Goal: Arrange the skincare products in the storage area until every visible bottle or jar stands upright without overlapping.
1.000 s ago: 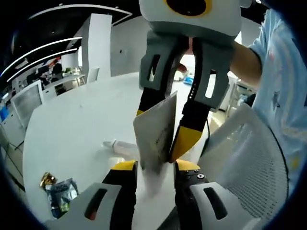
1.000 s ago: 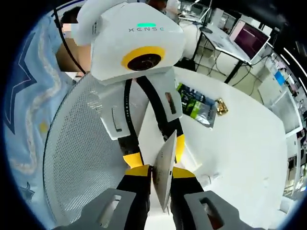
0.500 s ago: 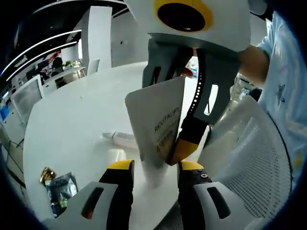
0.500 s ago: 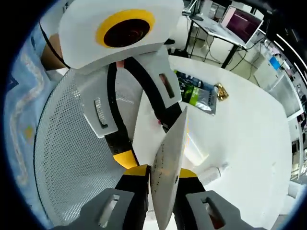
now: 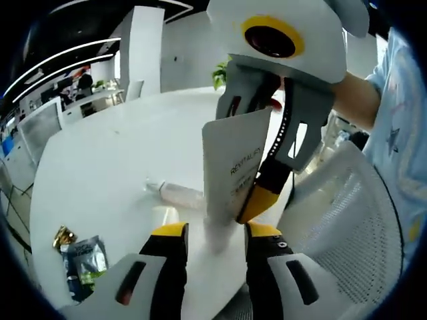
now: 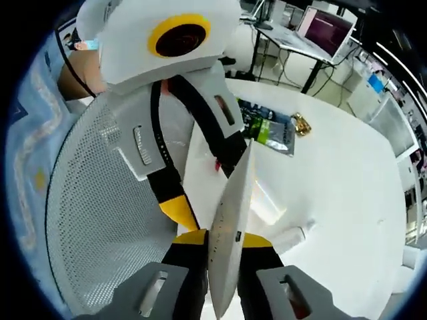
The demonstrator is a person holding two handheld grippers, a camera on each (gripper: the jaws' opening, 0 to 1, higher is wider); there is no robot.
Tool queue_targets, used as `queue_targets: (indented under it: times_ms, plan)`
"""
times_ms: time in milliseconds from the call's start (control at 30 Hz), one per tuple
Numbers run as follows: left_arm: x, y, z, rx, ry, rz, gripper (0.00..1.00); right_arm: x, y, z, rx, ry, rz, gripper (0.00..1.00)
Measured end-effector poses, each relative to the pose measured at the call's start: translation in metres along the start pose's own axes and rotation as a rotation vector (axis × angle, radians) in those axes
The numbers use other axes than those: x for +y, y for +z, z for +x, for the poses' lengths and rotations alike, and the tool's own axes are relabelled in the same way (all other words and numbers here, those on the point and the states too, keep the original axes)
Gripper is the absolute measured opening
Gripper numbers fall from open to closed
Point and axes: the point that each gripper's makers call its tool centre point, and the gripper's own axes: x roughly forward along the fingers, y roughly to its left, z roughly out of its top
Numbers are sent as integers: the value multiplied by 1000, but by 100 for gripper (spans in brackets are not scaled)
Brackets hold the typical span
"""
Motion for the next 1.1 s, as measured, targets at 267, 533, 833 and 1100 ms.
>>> queue_targets:
  times_ms: [267, 533, 833, 1100]
  plan:
    - [4, -2, -1, 3, 6, -50, 27, -16, 0, -22, -61, 2, 61, 7]
    - [4, -9, 1, 36, 10, -41, 28, -54, -6, -60, -113, -65, 95, 8]
    - [5, -12, 2, 55, 17, -43, 27, -103, -35, -80, -74, -157, 130, 8]
    - [6, -14, 3, 64, 21, -46, 27, -122, -56, -59, -45, -130, 156, 8]
